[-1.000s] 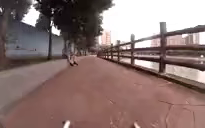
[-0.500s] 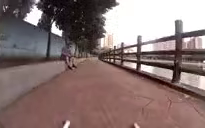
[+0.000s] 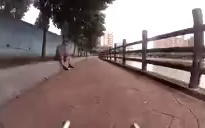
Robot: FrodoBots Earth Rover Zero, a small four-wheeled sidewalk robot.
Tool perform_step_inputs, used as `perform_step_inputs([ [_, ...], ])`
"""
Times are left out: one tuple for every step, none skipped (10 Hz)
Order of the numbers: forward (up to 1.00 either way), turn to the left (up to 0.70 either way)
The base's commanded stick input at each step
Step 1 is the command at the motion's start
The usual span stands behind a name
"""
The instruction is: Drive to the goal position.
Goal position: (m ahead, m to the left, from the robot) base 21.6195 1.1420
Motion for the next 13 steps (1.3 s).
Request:
perform_step_inputs([
  [1.00,0.00],
  [1.00,0.00],
  [1.00,0.00],
  [1.00,0.00],
  [1.00,0.00],
  [1.00,0.00],
  [1.00,0.00],
  [1.00,0.00],
  [1.00,0.00],
  [1.00,0.00],
  [1.00,0.00],
  [1.00,0.00],
  [1.00,0.00],
])
